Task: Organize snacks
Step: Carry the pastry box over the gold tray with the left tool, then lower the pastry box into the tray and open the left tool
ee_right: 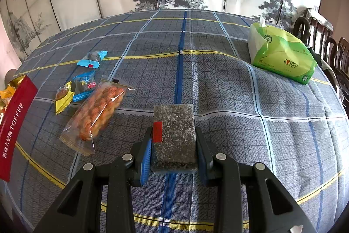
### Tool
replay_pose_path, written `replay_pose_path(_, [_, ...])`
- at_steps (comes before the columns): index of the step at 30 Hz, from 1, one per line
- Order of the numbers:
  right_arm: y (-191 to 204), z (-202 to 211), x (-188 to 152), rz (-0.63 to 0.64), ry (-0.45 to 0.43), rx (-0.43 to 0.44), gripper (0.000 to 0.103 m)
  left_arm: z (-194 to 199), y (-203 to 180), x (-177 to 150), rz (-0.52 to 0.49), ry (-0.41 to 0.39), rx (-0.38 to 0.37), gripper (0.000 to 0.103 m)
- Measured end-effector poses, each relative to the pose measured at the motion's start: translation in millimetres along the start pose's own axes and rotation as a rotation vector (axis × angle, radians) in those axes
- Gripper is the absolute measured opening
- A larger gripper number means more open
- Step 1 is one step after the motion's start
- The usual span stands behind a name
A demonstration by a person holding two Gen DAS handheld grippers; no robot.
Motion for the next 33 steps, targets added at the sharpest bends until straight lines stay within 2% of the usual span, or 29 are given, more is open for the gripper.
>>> replay_pose_path(12, [-1.2, -0.4, -0.9, 0.013, -0.001, -0.016, 0.032, -8.5, 3.1, -4.6, -0.001, -0.002, 0.064, 0.029])
replay_pose_path(15, [-3.5, -0.4, 0.2, 0.016, -0.002, -0.024, 0.032, -11.3, 3.8, -5.9, 0.010, 0.000, 0.046, 0.029])
replay_pose_path(23, [-2.1, 0.6, -0.5, 0.009, -0.006, -0.041, 0.032, -14.8, 16.9, -7.6, 0.066, -0.007, -0.102, 0.031])
replay_pose_path(25, [-2.5, 0.6, -0.4, 0.009, -0.006, -0.040, 0.032, -15.9, 26.7, -8.3, 0.107, 0.004, -0.176, 0.032])
replay_pose_path(29, [-0.8, 0.8, -0.6, 0.003, -0.006, -0.036, 0.032, -11.3, 45.2, -10.7, 0.187, 0.000, -0.314, 0.040])
replay_pose_path(31, [-0.4, 1.9, -1.4, -0.001, -0.006, -0.027, 0.032, -5.6, 56.3, -13.1, 0.233, -0.013, -0.354, 0.042])
replay_pose_path(33, [0.1, 3.2, -1.7, -0.008, -0.004, -0.015, 0.032, 1.0, 64.1, -14.8, 0.261, -0.026, -0.359, 0.045])
Point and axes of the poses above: each gripper's, at about its wrist camera, not at the fingertips, and z roughly against the way its jaws point, y to its left, x to its top, the point moved 3 cm from there along -z, roughly the way its jaws point, and after that the axes turned 12 degrees about -z, right-handed, at the moved point
